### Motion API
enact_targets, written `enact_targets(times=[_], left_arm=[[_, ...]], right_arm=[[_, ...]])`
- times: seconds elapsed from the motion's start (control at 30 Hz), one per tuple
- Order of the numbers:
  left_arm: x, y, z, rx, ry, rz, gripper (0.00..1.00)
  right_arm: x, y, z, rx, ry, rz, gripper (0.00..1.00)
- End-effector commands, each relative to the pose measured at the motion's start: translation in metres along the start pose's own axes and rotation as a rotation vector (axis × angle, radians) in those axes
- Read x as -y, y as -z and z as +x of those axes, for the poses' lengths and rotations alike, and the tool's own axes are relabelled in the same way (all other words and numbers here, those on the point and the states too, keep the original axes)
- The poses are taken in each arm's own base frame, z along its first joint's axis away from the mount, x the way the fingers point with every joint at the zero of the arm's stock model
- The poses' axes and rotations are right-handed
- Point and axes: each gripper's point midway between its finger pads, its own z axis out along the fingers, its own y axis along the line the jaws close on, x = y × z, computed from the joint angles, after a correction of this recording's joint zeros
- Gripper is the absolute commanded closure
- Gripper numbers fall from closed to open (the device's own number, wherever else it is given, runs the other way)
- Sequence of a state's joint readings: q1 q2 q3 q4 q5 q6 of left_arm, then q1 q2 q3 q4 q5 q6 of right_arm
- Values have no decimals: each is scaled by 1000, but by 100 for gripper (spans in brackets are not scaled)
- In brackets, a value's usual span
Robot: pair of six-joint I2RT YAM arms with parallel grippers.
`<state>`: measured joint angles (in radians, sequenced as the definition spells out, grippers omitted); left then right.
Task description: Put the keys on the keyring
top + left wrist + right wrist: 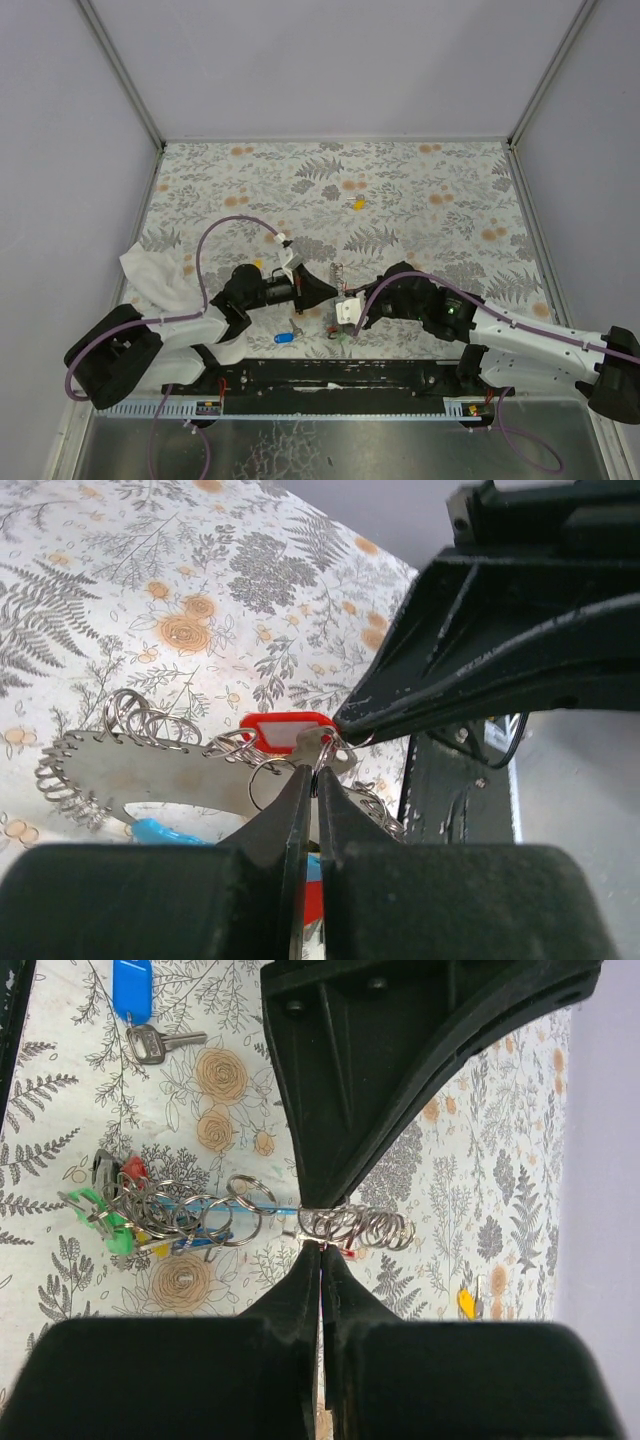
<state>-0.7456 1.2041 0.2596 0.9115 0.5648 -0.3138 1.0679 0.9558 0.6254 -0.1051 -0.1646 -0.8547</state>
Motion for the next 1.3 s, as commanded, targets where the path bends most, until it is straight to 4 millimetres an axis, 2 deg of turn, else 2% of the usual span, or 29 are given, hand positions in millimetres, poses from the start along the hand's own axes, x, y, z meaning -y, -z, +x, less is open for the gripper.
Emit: enact_targets(times=[0.0,0.3,0.47,0.57,0.67,0.87,1.07,1.27], left_arm=[[-5,2,-62,295,77,-70,100],[-12,13,-74,432,193,-133,100],[-8,13,-72,469,230,-133,100],[-9,17,-68,478,231,-140,100],[-10,16,-61,442,214,-151,99],[-8,22,-47,356,129,-155,80],[-2,20,-34,198,-40,-118,73],[8,10,-22,31,-227,13,68]], right_arm=[[-10,-4,-1,34,-50,3,100],[-15,-13,-3,76,-48,25,100],[-9,-19,-9,85,-28,39,100],[2,-14,-9,73,-5,77,100],[10,-5,-11,68,22,117,100],[20,7,-11,43,58,154,100],[26,9,-16,45,96,151,100],[26,10,-22,58,135,125,100]])
